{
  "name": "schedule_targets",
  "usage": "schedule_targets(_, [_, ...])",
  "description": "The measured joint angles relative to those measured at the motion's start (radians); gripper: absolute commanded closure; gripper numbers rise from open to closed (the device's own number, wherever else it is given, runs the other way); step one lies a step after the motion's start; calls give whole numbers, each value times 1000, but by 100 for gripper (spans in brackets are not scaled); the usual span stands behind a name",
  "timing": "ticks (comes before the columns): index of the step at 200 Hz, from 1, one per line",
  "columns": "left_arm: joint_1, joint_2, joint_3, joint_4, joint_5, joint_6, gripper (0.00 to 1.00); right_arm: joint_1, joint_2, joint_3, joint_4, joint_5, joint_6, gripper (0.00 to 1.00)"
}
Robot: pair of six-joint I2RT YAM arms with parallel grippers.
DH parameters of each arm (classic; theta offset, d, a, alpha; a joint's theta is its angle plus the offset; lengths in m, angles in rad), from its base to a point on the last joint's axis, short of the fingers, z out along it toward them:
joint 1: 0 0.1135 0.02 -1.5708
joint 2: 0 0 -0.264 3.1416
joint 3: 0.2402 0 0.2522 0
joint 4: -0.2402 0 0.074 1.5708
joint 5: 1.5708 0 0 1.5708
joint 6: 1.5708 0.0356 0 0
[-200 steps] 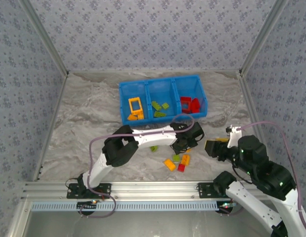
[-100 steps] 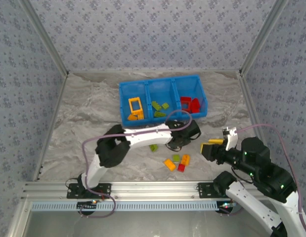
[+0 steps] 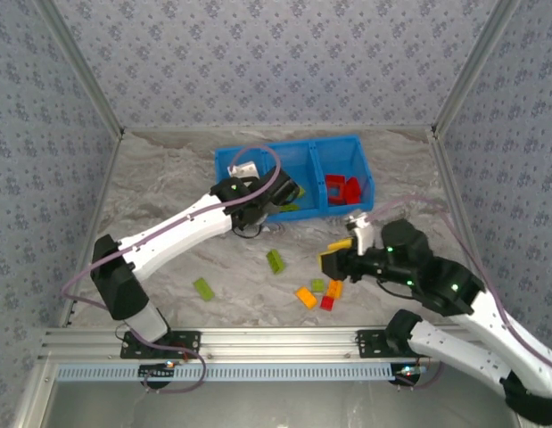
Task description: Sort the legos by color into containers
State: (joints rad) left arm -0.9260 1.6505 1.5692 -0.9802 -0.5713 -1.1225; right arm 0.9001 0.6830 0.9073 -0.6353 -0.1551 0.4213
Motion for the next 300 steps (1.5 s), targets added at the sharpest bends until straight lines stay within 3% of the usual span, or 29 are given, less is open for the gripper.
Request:
schedule_targets(31, [86, 103, 29, -62, -40, 103, 73, 230, 189, 29, 71, 217, -16, 47])
schedule_targets(65, [135, 272, 169, -114, -85, 179, 74, 330, 303, 45, 128, 348, -23, 47])
schedule_targets(107, [180, 432, 275, -146, -98, 235, 73, 336, 248, 43, 163, 404, -23, 47])
schedule_targets(197, [225, 626, 440, -195, -105, 269, 72, 336, 168, -14, 172, 421, 4, 47])
schedule_targets(252, [226, 654, 478, -263, -156, 234, 70, 336, 163, -21, 172, 421, 20, 46])
schedule_targets(300, [227, 678, 478, -304, -178, 206, 56, 338, 150, -29, 167, 421, 35, 46])
